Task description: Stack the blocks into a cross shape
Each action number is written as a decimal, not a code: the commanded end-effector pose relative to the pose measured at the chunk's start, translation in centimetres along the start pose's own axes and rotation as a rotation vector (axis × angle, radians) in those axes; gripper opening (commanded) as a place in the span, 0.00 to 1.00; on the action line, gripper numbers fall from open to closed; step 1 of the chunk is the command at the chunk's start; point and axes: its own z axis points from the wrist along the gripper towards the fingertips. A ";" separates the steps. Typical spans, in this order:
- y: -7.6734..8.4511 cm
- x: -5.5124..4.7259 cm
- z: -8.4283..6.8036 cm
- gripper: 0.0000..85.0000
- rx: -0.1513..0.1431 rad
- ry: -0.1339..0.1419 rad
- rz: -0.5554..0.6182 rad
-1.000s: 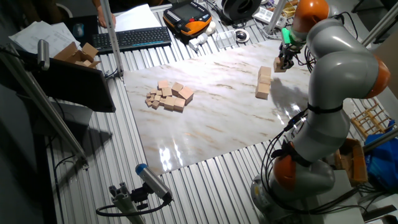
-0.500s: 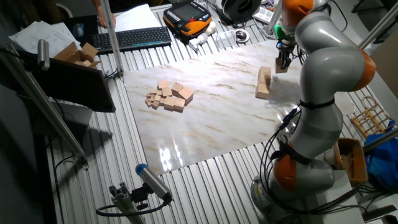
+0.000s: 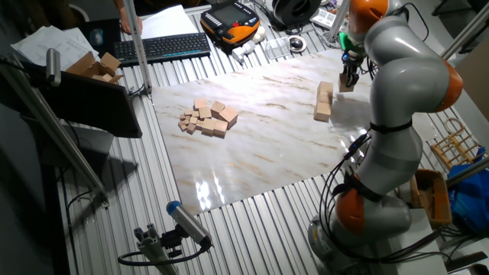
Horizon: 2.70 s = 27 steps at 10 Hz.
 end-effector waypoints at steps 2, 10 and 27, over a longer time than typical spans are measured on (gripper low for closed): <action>-0.3 -0.2 1.4 0.00 -0.009 0.001 0.004; -2.4 -0.1 7.4 0.00 -0.056 0.022 0.093; -2.2 1.0 11.3 0.00 -0.035 0.095 0.123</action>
